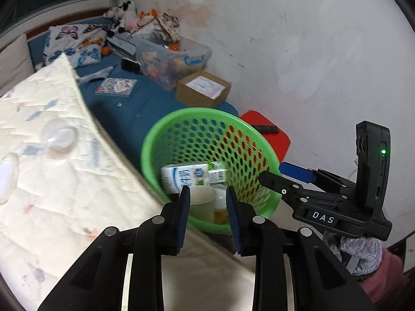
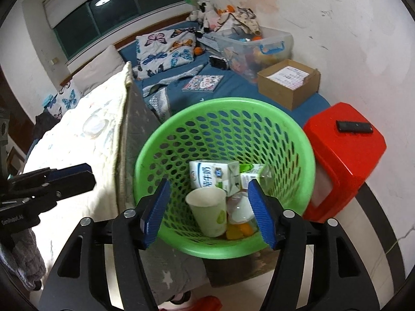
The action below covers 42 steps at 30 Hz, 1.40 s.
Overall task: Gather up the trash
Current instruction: 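Open both tools to drop the peel and paper cup into the basket, then move both open tools back over the mattress toward the clear lids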
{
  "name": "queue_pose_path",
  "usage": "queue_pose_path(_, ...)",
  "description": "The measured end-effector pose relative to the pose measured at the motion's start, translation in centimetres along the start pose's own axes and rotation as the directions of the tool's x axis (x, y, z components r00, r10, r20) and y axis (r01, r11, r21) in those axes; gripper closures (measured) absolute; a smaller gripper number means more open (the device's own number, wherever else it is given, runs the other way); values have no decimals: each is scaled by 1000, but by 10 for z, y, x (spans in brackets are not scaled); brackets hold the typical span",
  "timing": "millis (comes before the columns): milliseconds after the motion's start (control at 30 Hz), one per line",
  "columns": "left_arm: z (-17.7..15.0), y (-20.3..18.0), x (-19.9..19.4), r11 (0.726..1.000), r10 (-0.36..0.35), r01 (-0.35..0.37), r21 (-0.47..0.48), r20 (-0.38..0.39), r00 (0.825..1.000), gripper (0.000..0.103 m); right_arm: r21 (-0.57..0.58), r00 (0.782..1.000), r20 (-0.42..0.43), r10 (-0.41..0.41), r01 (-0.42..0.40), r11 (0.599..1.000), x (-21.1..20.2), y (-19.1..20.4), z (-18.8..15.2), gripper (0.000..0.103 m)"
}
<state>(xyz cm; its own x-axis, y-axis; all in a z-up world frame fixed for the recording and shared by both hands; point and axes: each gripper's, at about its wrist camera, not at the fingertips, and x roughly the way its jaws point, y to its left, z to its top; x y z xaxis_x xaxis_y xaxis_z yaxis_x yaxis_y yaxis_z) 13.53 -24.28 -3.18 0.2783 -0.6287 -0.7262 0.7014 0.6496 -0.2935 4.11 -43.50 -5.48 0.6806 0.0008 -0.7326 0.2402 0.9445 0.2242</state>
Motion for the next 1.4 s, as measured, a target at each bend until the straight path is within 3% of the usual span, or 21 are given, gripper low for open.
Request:
queue_pose_path(267, -15, 58, -45, 990, 122, -118, -77, 51, 991, 75, -73, 999, -22, 47, -49, 996, 14, 45, 8, 31)
queue_pose_path(700, -37, 153, -103, 929, 331, -309, -204, 87, 940, 48, -258, 988, -67, 140, -152, 954, 57, 139, 29, 21)
queue_pose_path(933, -38, 188, -113, 908, 375, -349, -230, 81, 923, 36, -307, 979, -88, 184, -202, 930, 88, 183, 48, 16)
queue_pose_path(1400, -34, 238, -100, 890, 409, -391, -235, 29, 912, 30, -359, 978, -127, 168, -203, 911, 150, 230, 73, 16)
